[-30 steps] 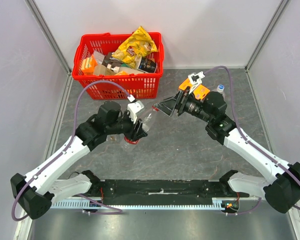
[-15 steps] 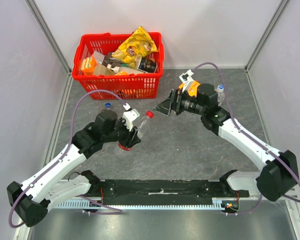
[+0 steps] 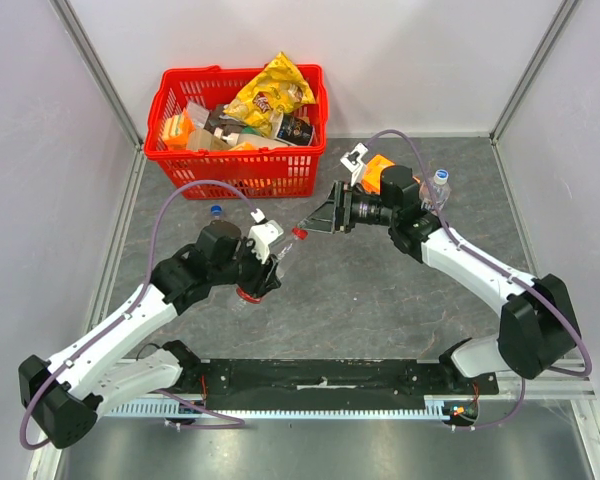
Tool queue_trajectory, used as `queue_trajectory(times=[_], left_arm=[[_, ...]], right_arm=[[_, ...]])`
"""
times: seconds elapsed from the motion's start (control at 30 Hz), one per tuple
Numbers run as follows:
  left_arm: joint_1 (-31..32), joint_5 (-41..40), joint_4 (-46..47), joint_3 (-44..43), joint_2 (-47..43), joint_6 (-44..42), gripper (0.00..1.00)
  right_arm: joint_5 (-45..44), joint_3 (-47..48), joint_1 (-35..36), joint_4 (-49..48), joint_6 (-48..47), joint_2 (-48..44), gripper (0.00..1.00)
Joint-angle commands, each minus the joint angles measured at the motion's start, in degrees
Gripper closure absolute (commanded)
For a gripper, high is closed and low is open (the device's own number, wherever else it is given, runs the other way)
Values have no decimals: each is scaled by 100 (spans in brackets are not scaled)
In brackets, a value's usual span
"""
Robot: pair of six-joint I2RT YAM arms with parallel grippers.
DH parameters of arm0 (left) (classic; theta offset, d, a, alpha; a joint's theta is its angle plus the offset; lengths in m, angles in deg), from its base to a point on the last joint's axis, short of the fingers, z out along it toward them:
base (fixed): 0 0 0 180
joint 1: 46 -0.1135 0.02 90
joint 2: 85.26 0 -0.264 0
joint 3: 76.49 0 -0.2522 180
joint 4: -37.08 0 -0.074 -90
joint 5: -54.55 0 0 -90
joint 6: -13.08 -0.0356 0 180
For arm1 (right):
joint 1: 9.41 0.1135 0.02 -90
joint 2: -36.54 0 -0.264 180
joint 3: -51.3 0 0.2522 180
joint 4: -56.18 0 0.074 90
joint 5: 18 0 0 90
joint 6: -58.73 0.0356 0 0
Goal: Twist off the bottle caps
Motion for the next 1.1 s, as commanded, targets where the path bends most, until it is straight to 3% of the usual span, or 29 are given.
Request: queue_trajectory(times=[0.0, 0.3, 0.57, 0.63, 0.77, 0.93, 1.07], left_arm=[[37, 11, 162, -50, 27, -67, 57], [46, 11, 162, -50, 54, -66, 57], [55, -32, 153, -50, 80, -58, 57], [55, -33, 144, -50, 80, -66, 57], [55, -32, 153, -50, 80, -49, 57], [81, -50, 144, -50, 71, -58, 57], [99, -68, 135, -50, 54, -58, 57]], right_arm=[[358, 104, 46, -554, 306, 215, 24], [331, 192, 160, -290, 174, 365, 46], [305, 148, 336, -334, 236, 329, 48], [235, 78, 345, -386, 297, 277, 53], [322, -63, 345, -746, 613, 233, 51], [384, -116, 336, -1133, 912, 233, 38], [428, -54, 336, -1125, 947, 224, 39]])
